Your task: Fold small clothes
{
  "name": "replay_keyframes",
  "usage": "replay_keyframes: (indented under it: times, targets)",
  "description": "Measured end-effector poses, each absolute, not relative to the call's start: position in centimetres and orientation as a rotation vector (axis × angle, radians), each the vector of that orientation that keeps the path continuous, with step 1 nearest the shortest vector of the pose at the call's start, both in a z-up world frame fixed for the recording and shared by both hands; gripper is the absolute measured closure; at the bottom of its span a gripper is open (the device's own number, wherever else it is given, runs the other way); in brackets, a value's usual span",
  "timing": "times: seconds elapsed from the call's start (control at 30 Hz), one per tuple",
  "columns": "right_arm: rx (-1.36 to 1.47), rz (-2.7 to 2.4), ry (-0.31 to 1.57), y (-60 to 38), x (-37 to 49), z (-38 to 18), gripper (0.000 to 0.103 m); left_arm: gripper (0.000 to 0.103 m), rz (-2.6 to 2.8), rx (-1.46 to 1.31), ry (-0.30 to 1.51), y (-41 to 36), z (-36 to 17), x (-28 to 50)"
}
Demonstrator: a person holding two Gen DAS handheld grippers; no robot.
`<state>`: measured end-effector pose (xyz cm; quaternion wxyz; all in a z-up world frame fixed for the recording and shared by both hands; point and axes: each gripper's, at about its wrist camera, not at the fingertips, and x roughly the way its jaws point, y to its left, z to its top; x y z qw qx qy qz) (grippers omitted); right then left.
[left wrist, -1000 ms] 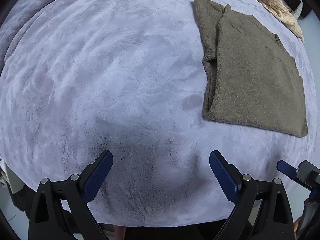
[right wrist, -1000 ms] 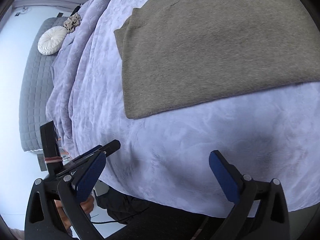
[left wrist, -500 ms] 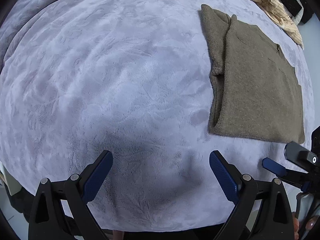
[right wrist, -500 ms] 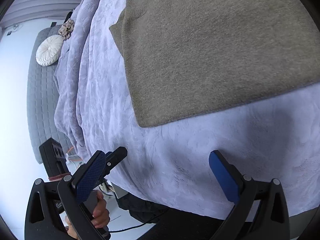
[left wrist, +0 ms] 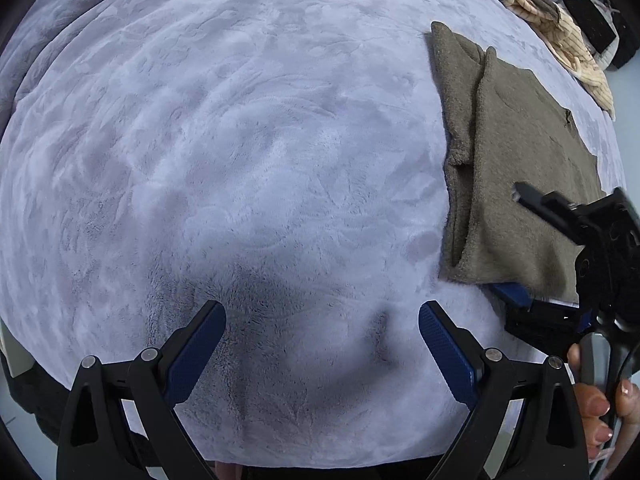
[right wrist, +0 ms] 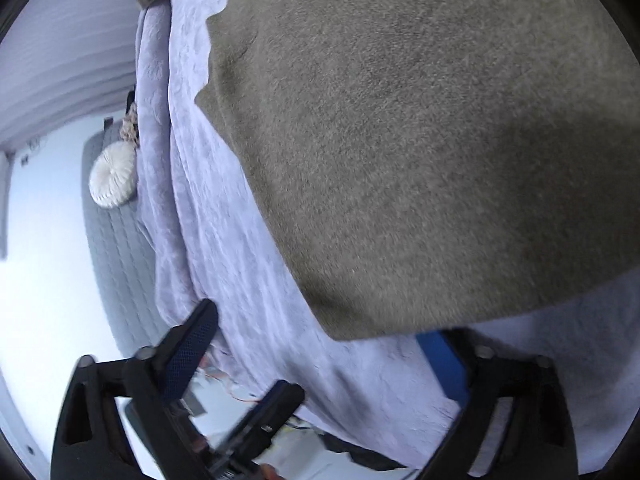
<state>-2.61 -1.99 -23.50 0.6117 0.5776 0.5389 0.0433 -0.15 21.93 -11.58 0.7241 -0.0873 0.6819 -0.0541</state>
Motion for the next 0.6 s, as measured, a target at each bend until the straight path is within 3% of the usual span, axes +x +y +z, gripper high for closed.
replay_keyframes:
  times: [0.03, 0.07, 0.27, 0.5, 0.6]
  targets:
    - [1.366, 0.093, 1.256, -2.1, -2.6, -23.9, 0.073, 0.006, -0.117, -0.192, 1.502, 21.8, -11.7, -0.5]
    - [1.400, 0.094, 1.260, -2.3, -2.6, -24.3, 0.095, 0.006, -0.116, -0.192, 1.499, 21.8, -11.5, -0.7]
    - [1.277, 0.195, 1.236, -1.6, -2.5, -21.7, 0.095, 0.006, -0.110, -0.191, 1.474, 21.9, -11.2, -0.4]
    - [1.138, 0.105, 1.383, -0.4, -2.1, -24.8, 0.095, 0.006, -0.105, -0.176, 1.484, 21.6, -11.3, -0.2]
    - [1.097, 0.111, 1.401, -0.1, -1.9, -24.0, 0.085, 0.006, -0.119, -0.162, 1.485, 20.9, -11.2, -0.1]
